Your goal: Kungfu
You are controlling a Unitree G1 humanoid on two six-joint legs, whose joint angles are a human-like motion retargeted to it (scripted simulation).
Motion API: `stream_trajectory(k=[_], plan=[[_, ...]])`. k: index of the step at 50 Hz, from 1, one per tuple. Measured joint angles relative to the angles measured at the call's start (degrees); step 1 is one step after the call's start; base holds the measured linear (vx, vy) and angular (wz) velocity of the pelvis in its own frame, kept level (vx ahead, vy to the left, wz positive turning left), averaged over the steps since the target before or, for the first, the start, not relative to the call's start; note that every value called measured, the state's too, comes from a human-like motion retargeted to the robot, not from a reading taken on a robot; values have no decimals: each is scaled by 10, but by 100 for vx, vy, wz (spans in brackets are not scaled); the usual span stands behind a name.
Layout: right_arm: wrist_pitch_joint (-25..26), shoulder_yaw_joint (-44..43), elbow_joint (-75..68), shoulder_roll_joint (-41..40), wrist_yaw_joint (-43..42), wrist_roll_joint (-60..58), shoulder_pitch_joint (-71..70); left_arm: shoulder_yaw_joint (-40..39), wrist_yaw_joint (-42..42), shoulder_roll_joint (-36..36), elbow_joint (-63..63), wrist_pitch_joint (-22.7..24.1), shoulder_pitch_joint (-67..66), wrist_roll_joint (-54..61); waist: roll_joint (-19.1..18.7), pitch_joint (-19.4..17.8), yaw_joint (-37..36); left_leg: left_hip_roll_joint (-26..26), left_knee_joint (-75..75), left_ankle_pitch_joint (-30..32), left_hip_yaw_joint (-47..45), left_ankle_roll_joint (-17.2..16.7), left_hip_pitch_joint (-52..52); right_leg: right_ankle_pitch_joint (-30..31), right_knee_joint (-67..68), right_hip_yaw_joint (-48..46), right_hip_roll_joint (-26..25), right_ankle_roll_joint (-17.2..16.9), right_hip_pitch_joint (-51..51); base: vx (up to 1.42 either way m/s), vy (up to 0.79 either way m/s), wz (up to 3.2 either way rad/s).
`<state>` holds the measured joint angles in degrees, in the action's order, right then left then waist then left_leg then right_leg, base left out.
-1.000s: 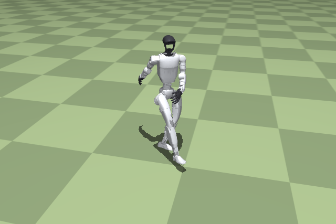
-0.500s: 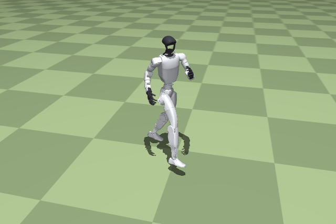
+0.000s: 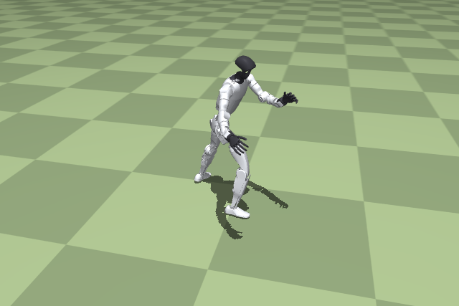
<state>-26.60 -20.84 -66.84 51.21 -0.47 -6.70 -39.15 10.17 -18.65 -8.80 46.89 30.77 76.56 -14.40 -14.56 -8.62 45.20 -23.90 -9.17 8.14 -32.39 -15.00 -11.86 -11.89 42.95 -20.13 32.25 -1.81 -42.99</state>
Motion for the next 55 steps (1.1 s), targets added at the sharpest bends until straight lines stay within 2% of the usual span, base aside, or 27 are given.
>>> stream_trajectory(k=[3, 5, 9, 10, 12, 13, 14, 15, 16, 17, 18, 20, 21, 22, 23, 24, 25, 27, 30, 32, 35, 39, 43, 45, 47, 51, 55], plan=[[-5, 5, 50, 31, -1, 17, 11, -2, -12, -8, -10, 5, -1, 5, -2, -1, 7, 14, 43, 6, -9, 0, -18, -20, 24, -12, 19, -2, -25, -23, -10, 76], [-1, -1, 130, 59, -4, 63, 42, -4, -26, -9, -27, 3, -8, 11, -21, 1, 27, 31, 74, 14, 15, 0, -48, -35, 49, -37, 49, -7, -41, -10, -14, 119], [42, -30, 285, 52, -53, 140, 101, -1, 23, -10, -82, -41, -78, 72, -36, -15, 19, 36, 77, 25, 52, 0, -98, -56, 79, -77, 73, -3, -58, -22, -1, 74], [61, -34, 311, 29, -79, 147, 103, 0, 53, -8, -98, -57, -107, 89, -37, -13, 7, 34, 78, 29, 55, 0, -105, -61, 85, -80, 75, -2, -65, -13, -18, 18], [84, -38, 353, -74, -147, 146, 93, -21, 137, 22, -104, -86, -192, 42, -48, 3, -40, 21, 78, 41, 50, 0, -115, -75, 95, -94, 66, 9, -76, -10, -14, -21], [65, -45, 357, -132, -167, 144, 87, -59, 170, 54, -81, -91, -241, -28, -55, 9, -68, 13, 78, 47, 43, 0, -116, -84, 100, -102, 62, 14, -80, -13, -9, -51], [27, -37, 327, -192, -180, 137, 75, -99, 153, 85, -25, -105, -293, -105, -61, 15, -93, 3, 77, 54, 35, 0, -117, -90, 103, -111, 56, 20, -85, -16, -10, -63], [-21, -22, 279, -254, -190, 128, 60, -140, 111, 114, 47, -124, -346, -185, -65, 20, -115, -8, 76, 60, 26, 0, -119, -96, 105, -119, 48, 26, -89, -18, -17, -55], [-42, -7, 182, -312, -170, 122, 37, -161, 68, 123, 148, -163, -386, -208, -68, 24, -130, -17, 75, 66, 17, 0, -120, -105, 110, -127, 44, 32, -92, -19, -22, -42], [-33, 4, 75, -366, -129, 116, 13, -175, 59, 124, 242, -203, -424, -217, -70, 26, -143, -27, 73, 72, 9, 0, -122, -114, 116, -135, 39, 37, -94, -22, -25, -24], [38, 8, -51, -410, -46, 110, -15, -176, 115, 111, 323, -244, -457, -197, -72, 24, -152, -36, 72, 77, 2, 0, -124, -125, 122, -144, 32, 44, -94, -19, -24, -18], [285, 64, -228, -428, 294, 17, -39, -135, 275, 61, 406, -276, -534, -109, -79, 16, -180, -54, 69, 86, -14, 0, -126, -143, 131, -154, 20, 54, -92, -8, -22, -5], [342, 101, -245, -430, 450, -49, -32, -126, 280, 51, 407, -264, -578, -67, -82, 14, -196, -58, 69, 92, -18, 0, -127, -150, 135, -154, 17, 54, -89, 0, -14, 22], [381, 135, -252, -440, 568, -97, -23, -128, 270, 48, 402, -251, -619, -35, -85, 12, -211, -61, 68, 98, -21, 0, -129, -157, 138, -154, 14, 53, -86, -1, -10, 49], [382, 160, -238, -465, 613, -109, -11, -153, 230, 59, 384, -235, -656, -21, -86, 12, -225, -63, 69, 104, -23, 0, -132, -164, 141, -155, 13, 52, -82, -5, -11, 48], [364, 184, -224, -485, 621, -113, -2, -177, 204, 59, 364, -216, -680, -7, -87, 5, -241, -73, 66, 108, -26, 0, -134, -171, 140, -160, 3, 51, -73, -11, -13, 37], [337, 207, -210, -503, 612, -113, 7, -202, 184, 53, 344, -195, -698, 8, -87, -5, -258, -87, 61, 111, -29, 0, -135, -176, 136, -166, -11, 51, -60, -11, -14, 18], [283, 210, -190, -533, 514, -138, 39, -218, 177, 50, 317, -167, -730, 50, -96, -12, -279, -107, 62, 117, -21, 0, -129, -188, 134, -178, -33, 52, -32, -4, -15, 8], [240, 238, -180, -543, 399, -107, 65, -202, 156, 35, 291, -165, -753, 63, -104, -16, -305, -135, 63, 120, -1, 0, -116, -197, 127, -192, -65, 52, 11, 7, -8, 12], [240, 267, -164, -530, 397, -69, 79, -189, 138, 26, 272, -175, -753, 44, -103, -12, -309, -139, 61, 108, 18, 4, -121, -197, 122, -199, -68, 48, 27, 11, 3, 36], [250, 291, -118, -500, 445, -46, 104, -179, 107, 26, 244, -184, -738, 8, -98, -6, -312, -137, 56, 85, 36, 12, -132, -189, 116, -211, -64, 46, 45, 7, 7, 34], [237, 283, 9, -420, 475, -34, 156, -147, 49, 46, 183, -156, -687, -15, -88, -6, -315, -138, 39, 67, 52, 26, -152, -166, 97, -228, -54, 43, 76, 6, 14, 45], [210, 196, 169, -342, 430, 21, 248, -98, -6, 52, 59, -123, -626, -50, -80, -10, -313, -136, 7, 47, 62, 67, -183, -135, 50, -254, -51, 34, 122, 4, 22, 77], [205, 130, 236, -306, 400, 79, 308, -69, -22, 45, -24, -117, -588, -71, -71, -7, -314, -140, -15, 27, 37, 99, -194, -114, 18, -265, -50, 30, 144, 4, 21, 88], [209, 58, 285, -270, 374, 152, 374, -42, -38, 26, -116, -122, -547, -81, -62, 0, -320, -144, -33, 13, 8, 109, -193, -89, -14, -271, -50, 27, 163, 11, 21, 59], [215, -89, 321, -211, 314, 253, 484, -9, -68, -34, -307, -162, -474, -81, -52, 10, -322, -154, -76, -3, 12, 94, -202, -35, -82, -272, -67, 18, 203, 27, 38, 20], [190, -205, 289, -154, 228, 225, 559, -16, -81, -119, -481, -220, -410, -57, -52, 18, -319, -145, -130, -7, 99, 68, -233, 27, -158, -247, -98, 4, 243, 40, 56, -9]])
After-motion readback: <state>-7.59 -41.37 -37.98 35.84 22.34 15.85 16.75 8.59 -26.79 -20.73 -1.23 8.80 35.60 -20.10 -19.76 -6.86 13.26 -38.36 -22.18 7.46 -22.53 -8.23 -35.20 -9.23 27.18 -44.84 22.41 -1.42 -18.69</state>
